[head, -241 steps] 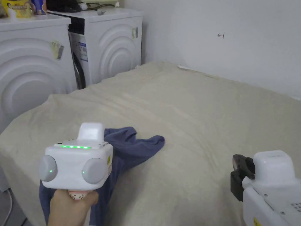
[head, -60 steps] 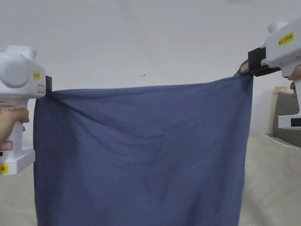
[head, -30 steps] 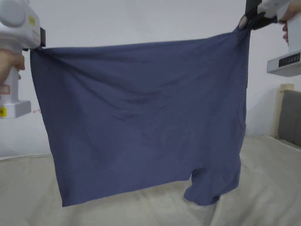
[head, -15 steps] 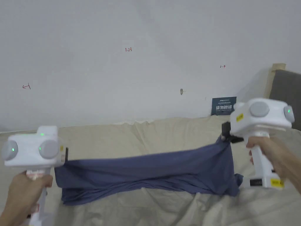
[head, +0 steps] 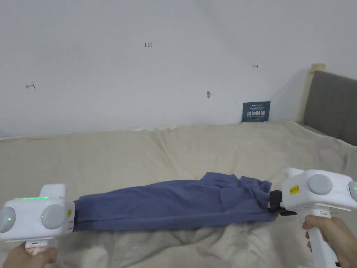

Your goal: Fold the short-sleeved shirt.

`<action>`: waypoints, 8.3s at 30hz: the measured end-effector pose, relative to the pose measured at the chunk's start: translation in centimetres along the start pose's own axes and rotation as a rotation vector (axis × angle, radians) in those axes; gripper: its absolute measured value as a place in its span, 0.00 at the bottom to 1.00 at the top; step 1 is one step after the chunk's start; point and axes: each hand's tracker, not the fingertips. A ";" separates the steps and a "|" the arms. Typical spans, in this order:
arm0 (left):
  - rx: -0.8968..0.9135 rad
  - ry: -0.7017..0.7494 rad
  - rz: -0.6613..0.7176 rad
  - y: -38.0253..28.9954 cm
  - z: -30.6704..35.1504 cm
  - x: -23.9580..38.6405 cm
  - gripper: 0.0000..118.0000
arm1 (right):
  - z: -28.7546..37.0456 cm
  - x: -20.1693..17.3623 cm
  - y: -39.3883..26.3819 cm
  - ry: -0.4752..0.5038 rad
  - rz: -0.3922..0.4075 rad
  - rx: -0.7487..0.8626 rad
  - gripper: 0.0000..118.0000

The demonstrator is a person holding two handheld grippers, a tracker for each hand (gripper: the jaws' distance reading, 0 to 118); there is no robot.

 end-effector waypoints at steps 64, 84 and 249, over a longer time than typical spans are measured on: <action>0.049 -0.097 0.121 -30.0 22.5 -3.9 0.00 | 16.1 0.6 -31.8 0.016 0.135 0.114 0.00; -0.061 -0.082 0.160 -26.2 13.2 -5.5 0.64 | 15.4 1.4 -30.7 0.065 0.087 0.062 0.00; -0.173 -0.107 -0.024 -25.6 17.0 -3.7 0.05 | 13.6 6.1 -25.4 -0.100 0.241 -0.092 0.06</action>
